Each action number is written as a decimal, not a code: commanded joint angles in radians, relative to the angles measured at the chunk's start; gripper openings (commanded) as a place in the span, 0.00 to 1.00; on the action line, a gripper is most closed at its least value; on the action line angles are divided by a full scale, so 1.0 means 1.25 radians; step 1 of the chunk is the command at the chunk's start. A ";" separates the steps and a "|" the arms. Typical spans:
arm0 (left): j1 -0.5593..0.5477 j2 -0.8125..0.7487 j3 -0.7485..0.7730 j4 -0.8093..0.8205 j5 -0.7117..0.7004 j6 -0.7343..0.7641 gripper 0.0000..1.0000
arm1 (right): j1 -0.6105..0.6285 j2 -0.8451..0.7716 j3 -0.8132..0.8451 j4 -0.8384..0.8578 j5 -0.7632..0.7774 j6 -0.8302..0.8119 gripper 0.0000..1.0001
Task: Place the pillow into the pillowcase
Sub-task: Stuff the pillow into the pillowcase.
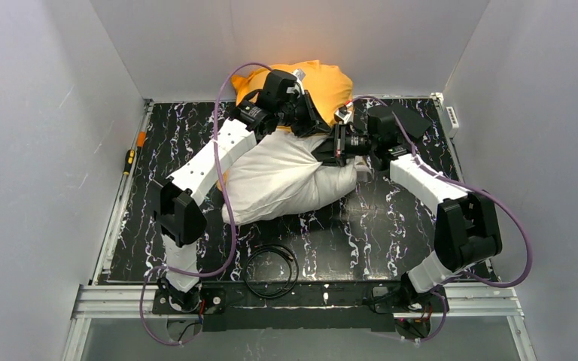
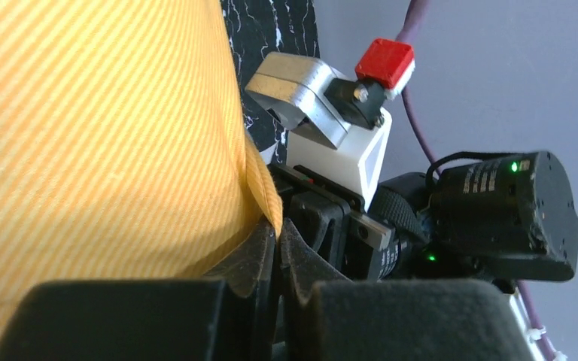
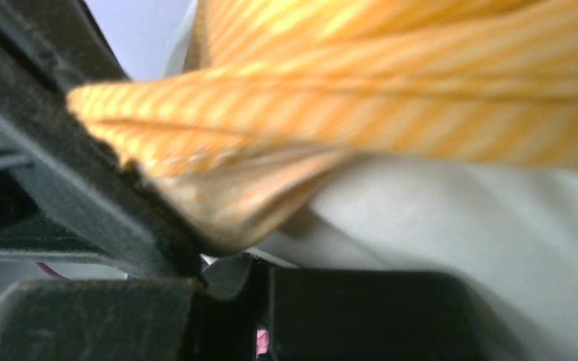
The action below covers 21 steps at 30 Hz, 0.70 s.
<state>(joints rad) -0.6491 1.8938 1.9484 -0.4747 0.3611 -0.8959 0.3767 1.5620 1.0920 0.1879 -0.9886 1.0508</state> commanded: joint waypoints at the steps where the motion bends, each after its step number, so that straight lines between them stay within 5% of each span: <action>1: -0.158 -0.122 0.090 0.044 0.259 -0.019 0.00 | -0.035 0.029 0.077 -0.035 0.062 -0.074 0.01; 13: -0.270 -0.089 0.187 0.026 0.259 0.021 0.00 | -0.100 0.057 0.088 -0.126 0.149 -0.109 0.01; 16: -0.275 -0.090 0.183 -0.064 0.235 0.067 0.00 | -0.125 0.055 0.108 -0.195 0.169 -0.144 0.01; 21: -0.250 -0.118 0.183 -0.318 0.036 0.204 0.00 | -0.173 0.029 0.167 -0.423 0.200 -0.292 0.01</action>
<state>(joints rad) -0.8154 1.8938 2.0693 -0.6647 0.1684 -0.7029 0.2520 1.5742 1.1889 -0.2771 -1.0283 0.8501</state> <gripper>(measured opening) 0.010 0.055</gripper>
